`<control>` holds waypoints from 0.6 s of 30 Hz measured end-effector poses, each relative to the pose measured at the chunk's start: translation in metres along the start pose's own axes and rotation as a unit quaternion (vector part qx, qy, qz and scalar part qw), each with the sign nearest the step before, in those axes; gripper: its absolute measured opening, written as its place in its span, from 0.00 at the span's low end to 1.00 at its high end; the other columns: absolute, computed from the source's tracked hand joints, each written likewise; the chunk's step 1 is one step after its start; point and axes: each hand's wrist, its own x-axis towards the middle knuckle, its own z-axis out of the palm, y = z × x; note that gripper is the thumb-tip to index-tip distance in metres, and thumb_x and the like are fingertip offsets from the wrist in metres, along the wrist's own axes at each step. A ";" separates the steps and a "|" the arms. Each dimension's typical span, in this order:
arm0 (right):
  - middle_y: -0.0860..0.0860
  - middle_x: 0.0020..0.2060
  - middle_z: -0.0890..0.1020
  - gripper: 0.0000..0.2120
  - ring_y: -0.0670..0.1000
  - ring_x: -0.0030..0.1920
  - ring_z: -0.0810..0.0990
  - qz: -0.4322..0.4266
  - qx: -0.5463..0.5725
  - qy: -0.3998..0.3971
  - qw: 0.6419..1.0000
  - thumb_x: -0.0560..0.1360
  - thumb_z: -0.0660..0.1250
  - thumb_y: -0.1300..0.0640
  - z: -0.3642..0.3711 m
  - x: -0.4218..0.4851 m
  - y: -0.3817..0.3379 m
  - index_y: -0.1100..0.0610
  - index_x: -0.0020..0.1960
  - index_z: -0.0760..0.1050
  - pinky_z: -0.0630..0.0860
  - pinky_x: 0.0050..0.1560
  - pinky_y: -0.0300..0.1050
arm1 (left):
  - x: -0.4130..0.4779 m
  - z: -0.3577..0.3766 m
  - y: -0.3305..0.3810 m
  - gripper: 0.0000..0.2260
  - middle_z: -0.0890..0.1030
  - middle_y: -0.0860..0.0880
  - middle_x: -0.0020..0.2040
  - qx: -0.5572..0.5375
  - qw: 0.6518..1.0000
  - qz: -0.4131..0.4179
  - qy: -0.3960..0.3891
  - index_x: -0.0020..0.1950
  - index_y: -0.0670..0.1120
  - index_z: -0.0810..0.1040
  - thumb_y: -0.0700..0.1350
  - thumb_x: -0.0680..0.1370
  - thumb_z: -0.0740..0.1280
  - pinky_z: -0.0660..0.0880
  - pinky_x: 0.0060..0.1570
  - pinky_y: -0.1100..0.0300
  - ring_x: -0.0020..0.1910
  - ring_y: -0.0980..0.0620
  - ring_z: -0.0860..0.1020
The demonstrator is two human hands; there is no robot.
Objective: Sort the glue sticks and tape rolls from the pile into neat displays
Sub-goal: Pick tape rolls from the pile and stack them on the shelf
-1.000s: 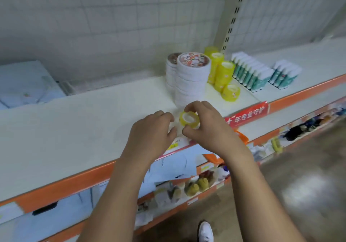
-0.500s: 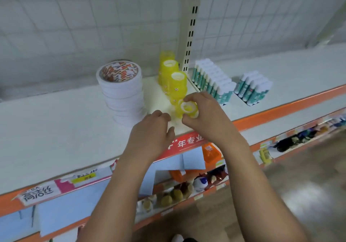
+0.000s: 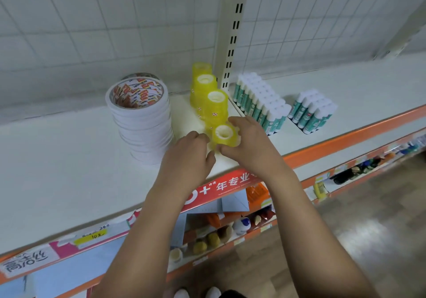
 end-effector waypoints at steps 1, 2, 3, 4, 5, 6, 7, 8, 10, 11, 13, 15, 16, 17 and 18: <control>0.56 0.60 0.75 0.31 0.55 0.60 0.74 0.011 0.005 0.001 1.000 0.69 0.76 0.52 -0.001 0.000 0.001 0.59 0.68 0.71 0.72 0.60 0.48 | 0.002 0.000 0.001 0.15 0.77 0.47 0.56 -0.001 1.000 0.005 0.002 0.62 0.46 0.75 0.51 0.79 0.62 0.75 0.49 0.50 0.55 0.45 0.77; 0.55 0.59 0.76 0.30 0.54 0.58 0.75 0.021 0.004 -0.002 1.000 0.69 0.76 0.51 -0.003 0.000 0.002 0.58 0.67 0.72 0.73 0.58 0.48 | 0.005 0.000 0.002 0.15 0.77 0.47 0.56 -0.004 1.000 0.009 0.004 0.62 0.46 0.74 0.50 0.79 0.63 0.75 0.50 0.49 0.55 0.45 0.77; 0.55 0.57 0.77 0.28 0.53 0.56 0.77 0.024 -0.001 -0.007 1.000 0.69 0.76 0.52 -0.003 0.000 0.002 0.58 0.65 0.74 0.74 0.56 0.47 | 0.007 0.001 0.003 0.15 0.77 0.47 0.57 -0.008 1.000 0.013 0.006 0.63 0.45 0.74 0.50 0.79 0.63 0.75 0.50 0.48 0.55 0.44 0.77; 0.55 0.54 0.79 0.24 0.52 0.53 0.78 0.021 -0.004 -0.008 1.000 0.69 0.76 0.52 -0.004 0.001 0.003 0.58 0.62 0.76 0.74 0.52 0.45 | 0.010 0.001 0.004 0.15 0.77 0.46 0.57 -0.012 1.000 0.014 0.007 0.63 0.45 0.74 0.49 0.79 0.64 0.75 0.50 0.48 0.56 0.44 0.76; 0.55 0.51 0.80 0.21 0.52 0.50 0.79 0.016 -0.002 -0.006 1.000 0.68 0.77 0.54 -0.005 0.001 0.003 0.59 0.58 0.78 0.74 0.49 0.44 | 0.012 0.001 0.004 0.15 0.76 0.46 0.57 -0.015 1.000 0.016 0.007 0.63 0.45 0.73 0.49 0.79 0.64 0.75 0.50 0.47 0.56 0.44 0.76; 0.54 0.48 0.82 0.18 0.52 0.47 0.80 0.012 0.003 -0.005 1.000 0.68 0.77 0.55 -0.007 0.002 0.003 0.59 0.56 0.80 0.73 0.46 0.43 | 0.014 0.001 0.005 0.14 0.76 0.46 0.57 -0.016 1.000 0.017 0.006 0.63 0.44 0.73 0.48 0.79 0.64 0.75 0.50 0.47 0.56 0.44 0.76; 0.54 0.46 0.83 0.17 0.51 0.46 0.80 0.008 0.007 -0.006 1.000 0.68 0.77 0.56 -0.008 0.003 0.003 0.59 0.54 0.81 0.73 0.45 0.42 | 0.016 0.001 0.005 0.13 0.76 0.45 0.57 -0.016 1.000 0.018 0.004 0.62 0.44 0.74 0.48 0.80 0.63 0.75 0.50 0.47 0.56 0.43 0.76; 0.53 0.46 0.84 0.16 0.50 0.45 0.80 0.006 0.009 -0.010 1.000 0.68 0.77 0.56 -0.010 0.004 0.003 0.58 0.54 0.81 0.73 0.45 0.42 | 0.017 0.001 0.005 0.13 0.76 0.45 0.57 -0.017 1.000 0.017 0.003 0.61 0.44 0.74 0.48 0.80 0.63 0.75 0.50 0.47 0.56 0.43 0.76; 0.52 0.46 0.84 0.17 0.49 0.46 0.81 0.009 0.012 -0.023 1.000 0.68 0.77 0.55 -0.012 0.007 0.005 0.57 0.55 0.81 0.75 0.47 0.44 | 0.020 0.001 0.006 0.12 0.77 0.44 0.56 -0.025 1.000 0.016 0.002 0.60 0.43 0.75 0.48 0.80 0.63 0.74 0.50 0.47 0.55 0.42 0.76; 0.52 0.47 0.84 0.17 0.50 0.46 0.81 0.012 0.017 -0.031 0.999 0.68 0.78 0.54 -0.013 0.009 0.006 0.57 0.55 0.81 0.76 0.49 0.46 | 0.022 0.001 0.006 0.12 0.77 0.43 0.55 -0.032 0.999 0.016 0.002 0.59 0.43 0.75 0.48 0.80 0.64 0.74 0.50 0.47 0.54 0.41 0.76; 0.53 0.46 0.84 0.17 0.51 0.46 0.81 0.014 0.023 -0.055 0.998 0.68 0.78 0.52 -0.014 0.013 0.008 0.57 0.54 0.81 0.77 0.50 0.50 | 0.027 0.001 0.007 0.11 0.78 0.42 0.53 -0.042 0.999 0.013 -0.003 0.58 0.42 0.76 0.47 0.80 0.64 0.74 0.49 0.48 0.53 0.41 0.76; 0.53 0.45 0.84 0.17 0.51 0.45 0.81 0.009 0.018 -0.085 0.996 0.68 0.78 0.51 -0.015 0.016 0.010 0.57 0.53 0.81 0.77 0.50 0.51 | 0.029 0.001 0.008 0.10 0.78 0.42 0.52 -0.044 0.999 0.002 -0.010 0.56 0.42 0.77 0.47 0.80 0.65 0.72 0.47 0.50 0.52 0.41 0.76; 0.53 0.44 0.84 0.17 0.51 0.45 0.81 0.004 0.014 -0.096 0.995 0.68 0.78 0.52 -0.016 0.018 0.011 0.57 0.53 0.81 0.77 0.50 0.50 | 0.029 0.002 0.009 0.10 0.78 0.42 0.52 -0.044 0.999 -0.006 -0.013 0.55 0.42 0.77 0.47 0.80 0.65 0.70 0.44 0.52 0.52 0.41 0.76; 0.53 0.44 0.84 0.17 0.50 0.45 0.81 -0.002 0.012 -0.103 0.995 0.68 0.78 0.52 -0.016 0.019 0.013 0.56 0.54 0.81 0.77 0.49 0.48 | 0.029 0.003 0.010 0.09 0.78 0.43 0.52 -0.041 0.999 -0.012 -0.014 0.55 0.43 0.77 0.47 0.80 0.64 0.68 0.42 0.54 0.52 0.41 0.77; 0.52 0.44 0.84 0.17 0.50 0.45 0.81 -0.008 0.015 -0.106 0.994 0.68 0.78 0.53 -0.016 0.020 0.015 0.56 0.54 0.81 0.77 0.48 0.43 | 0.029 0.003 0.011 0.09 0.78 0.43 0.51 -0.038 0.999 -0.017 -0.015 0.54 0.43 0.76 0.48 0.80 0.64 0.66 0.41 0.54 0.51 0.42 0.77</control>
